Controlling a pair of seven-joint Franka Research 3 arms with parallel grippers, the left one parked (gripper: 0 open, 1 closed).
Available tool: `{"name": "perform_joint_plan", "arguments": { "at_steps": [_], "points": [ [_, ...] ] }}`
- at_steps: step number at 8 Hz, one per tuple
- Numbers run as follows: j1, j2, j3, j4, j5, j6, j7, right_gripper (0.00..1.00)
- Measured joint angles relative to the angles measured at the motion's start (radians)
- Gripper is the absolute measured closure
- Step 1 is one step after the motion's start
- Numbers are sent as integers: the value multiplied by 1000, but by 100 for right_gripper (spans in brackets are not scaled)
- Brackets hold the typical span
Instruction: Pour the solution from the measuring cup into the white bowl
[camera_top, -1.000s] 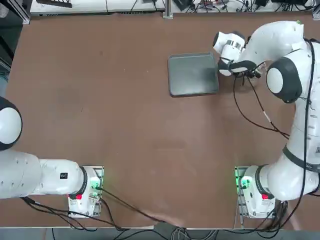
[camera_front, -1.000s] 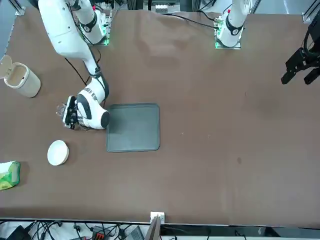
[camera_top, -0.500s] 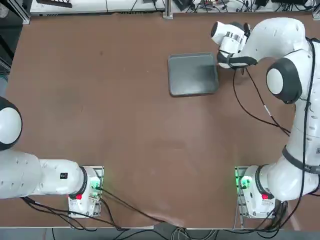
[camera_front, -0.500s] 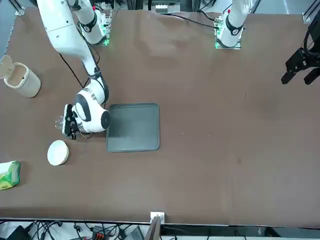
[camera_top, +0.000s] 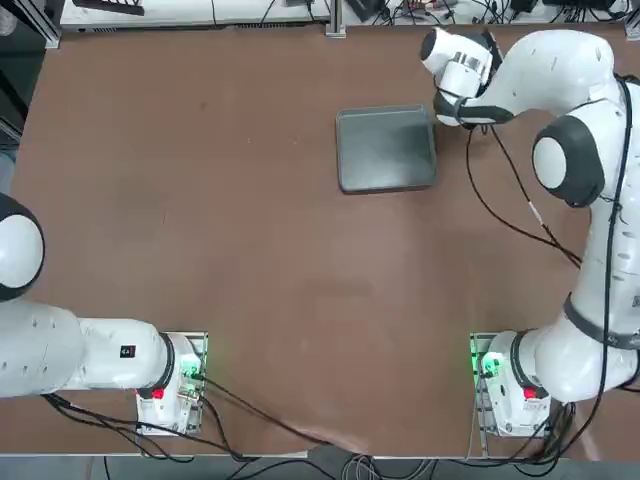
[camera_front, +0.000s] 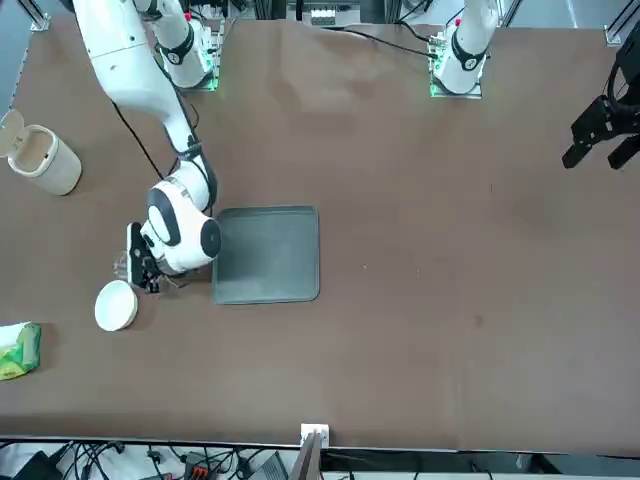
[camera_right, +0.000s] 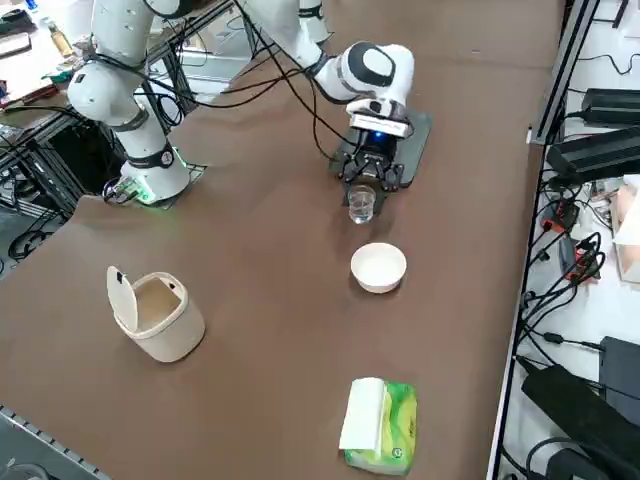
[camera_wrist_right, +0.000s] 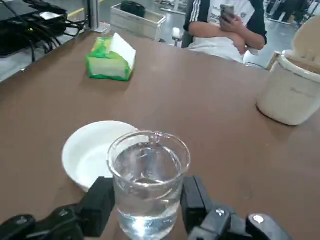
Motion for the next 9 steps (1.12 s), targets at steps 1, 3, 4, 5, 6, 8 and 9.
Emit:
{"name": "perform_joint_plan", "arguments": {
  "at_steps": [1,3,4,5,6,8,9],
  "points": [
    [-7,0,-2,11,5,29,-26,26],
    [-32,0,-3,14,41,92,-84,26],
    [-47,0,-4,20,73,115,-114,26],
    [-62,0,-4,31,111,129,-147,26],
    [-74,-1,-4,42,151,137,-183,26],
    [-100,-1,-5,69,237,143,-262,26],
    [-114,-2,-5,83,280,150,-304,26]
  ]
}}
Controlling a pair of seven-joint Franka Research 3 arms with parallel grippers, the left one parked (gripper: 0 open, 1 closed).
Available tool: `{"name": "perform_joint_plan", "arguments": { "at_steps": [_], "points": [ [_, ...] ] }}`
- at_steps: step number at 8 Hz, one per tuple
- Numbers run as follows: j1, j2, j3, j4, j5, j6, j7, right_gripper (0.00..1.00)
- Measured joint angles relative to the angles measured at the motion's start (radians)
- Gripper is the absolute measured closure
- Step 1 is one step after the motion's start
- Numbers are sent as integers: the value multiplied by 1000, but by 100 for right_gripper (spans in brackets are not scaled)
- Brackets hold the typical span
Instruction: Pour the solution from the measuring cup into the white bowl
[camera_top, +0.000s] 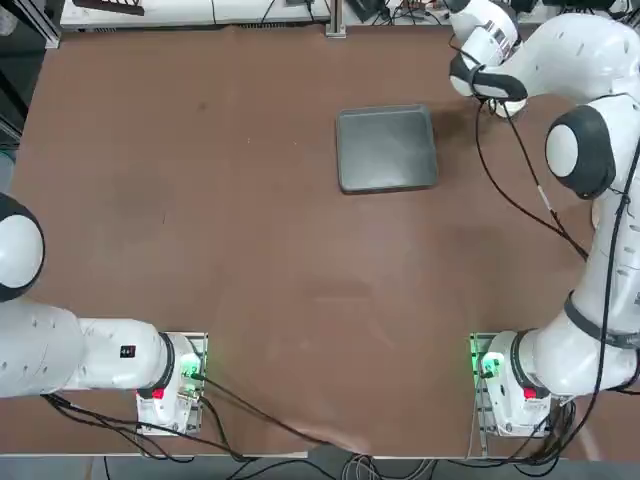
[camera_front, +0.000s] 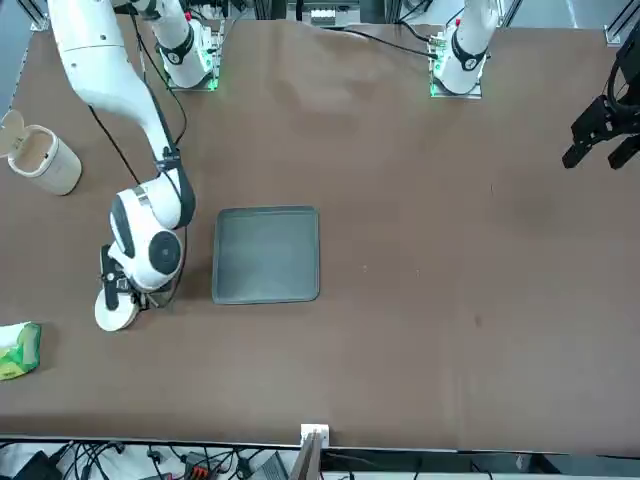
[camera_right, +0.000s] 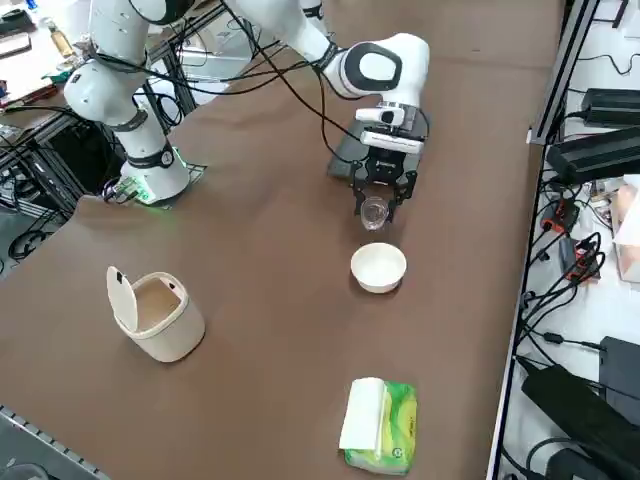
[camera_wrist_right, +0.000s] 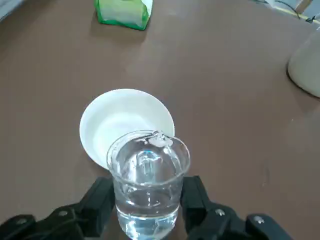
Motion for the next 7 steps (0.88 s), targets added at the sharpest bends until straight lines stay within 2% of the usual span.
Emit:
{"name": "perform_joint_plan", "arguments": {
  "at_steps": [5,7],
  "points": [
    [-81,0,-2,16,179,75,-171,26],
    [-109,-1,-2,40,288,84,-254,26]
  ]
}}
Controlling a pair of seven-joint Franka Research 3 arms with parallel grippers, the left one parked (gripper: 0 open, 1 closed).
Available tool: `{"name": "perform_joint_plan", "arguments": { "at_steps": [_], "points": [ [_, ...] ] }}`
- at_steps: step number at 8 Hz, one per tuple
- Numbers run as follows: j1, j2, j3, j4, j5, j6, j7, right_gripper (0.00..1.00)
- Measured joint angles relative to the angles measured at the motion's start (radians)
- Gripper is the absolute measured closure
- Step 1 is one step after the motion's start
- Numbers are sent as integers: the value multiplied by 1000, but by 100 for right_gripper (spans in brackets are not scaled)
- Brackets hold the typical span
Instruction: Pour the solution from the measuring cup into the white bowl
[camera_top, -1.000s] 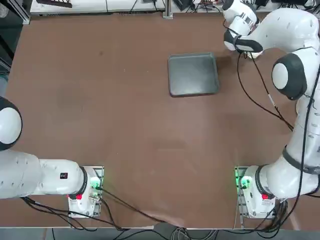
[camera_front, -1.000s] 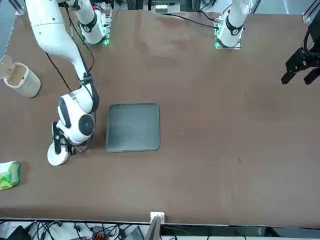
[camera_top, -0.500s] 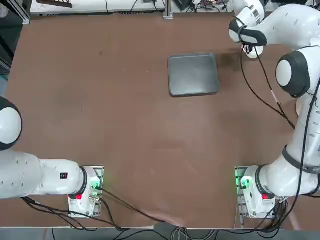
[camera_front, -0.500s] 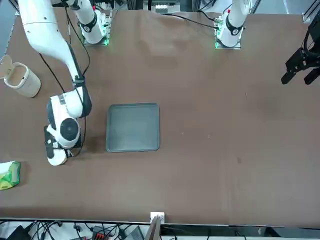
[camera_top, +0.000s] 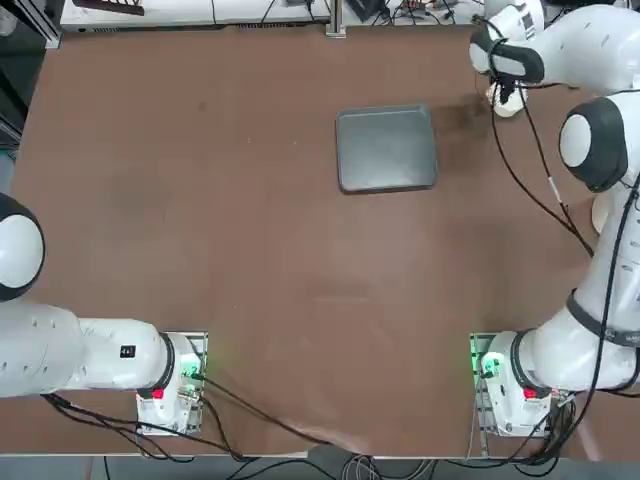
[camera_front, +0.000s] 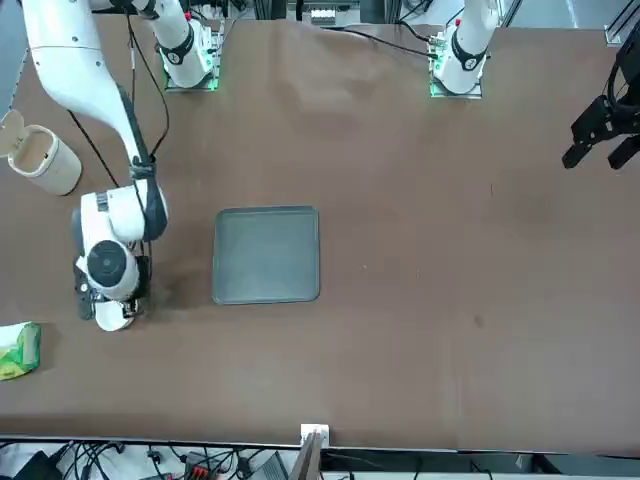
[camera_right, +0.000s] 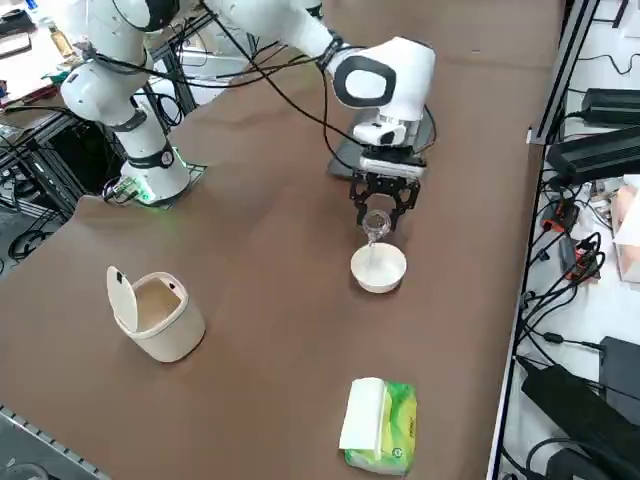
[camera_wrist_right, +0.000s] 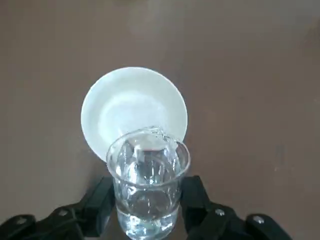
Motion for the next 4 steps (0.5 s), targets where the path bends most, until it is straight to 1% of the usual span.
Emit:
{"name": "perform_joint_plan", "arguments": {
  "at_steps": [2,4],
  "points": [
    [-30,0,-1,12,104,0,-88,26],
    [-58,0,-1,12,169,0,-149,26]
  ]
}}
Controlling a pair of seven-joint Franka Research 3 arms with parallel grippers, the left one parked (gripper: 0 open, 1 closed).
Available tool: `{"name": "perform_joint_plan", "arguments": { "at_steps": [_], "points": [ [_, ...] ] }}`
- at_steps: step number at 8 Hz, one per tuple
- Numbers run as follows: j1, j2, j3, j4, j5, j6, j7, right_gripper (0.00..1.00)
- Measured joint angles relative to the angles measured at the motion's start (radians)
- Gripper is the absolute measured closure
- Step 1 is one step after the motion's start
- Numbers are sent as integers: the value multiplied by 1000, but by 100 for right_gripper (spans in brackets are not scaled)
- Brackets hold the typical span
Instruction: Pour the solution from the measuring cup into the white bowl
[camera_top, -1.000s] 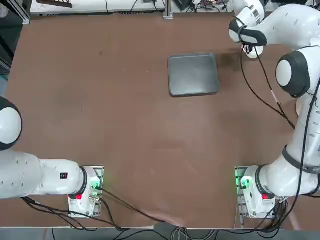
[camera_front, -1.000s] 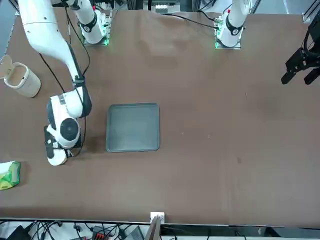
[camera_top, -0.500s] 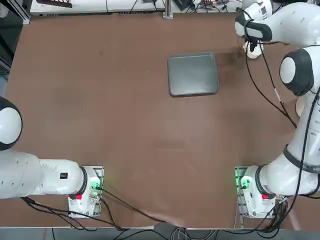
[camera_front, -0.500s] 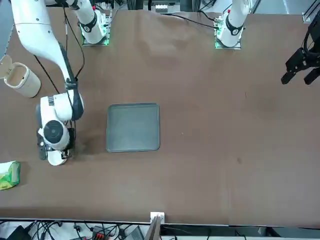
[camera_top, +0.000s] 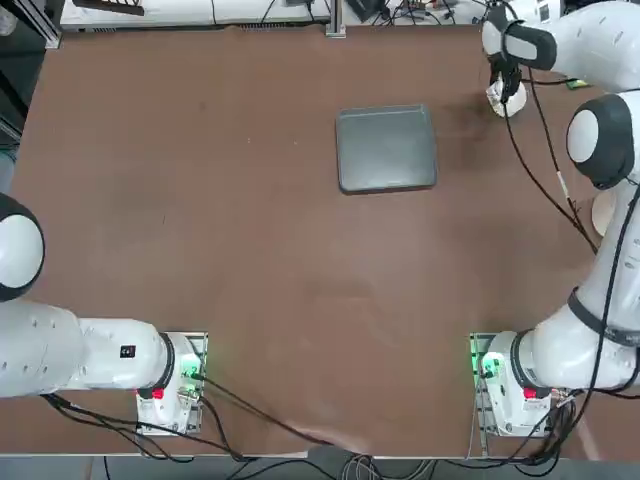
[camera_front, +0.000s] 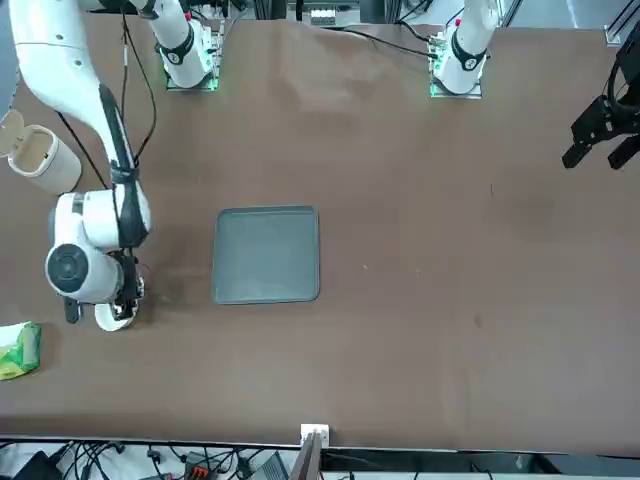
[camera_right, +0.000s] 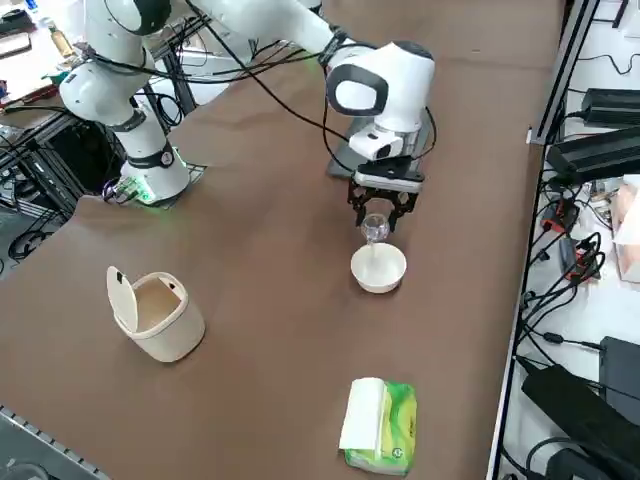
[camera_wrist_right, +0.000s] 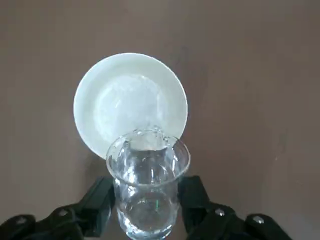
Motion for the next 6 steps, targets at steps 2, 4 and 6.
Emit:
{"name": "perform_joint_plan", "arguments": {
  "at_steps": [2,4,6],
  "points": [
    [-30,0,0,0,98,1,-95,26],
    [-60,-2,-1,3,173,1,-183,26],
    [-91,-4,-1,4,231,1,-253,26]
  ]
}}
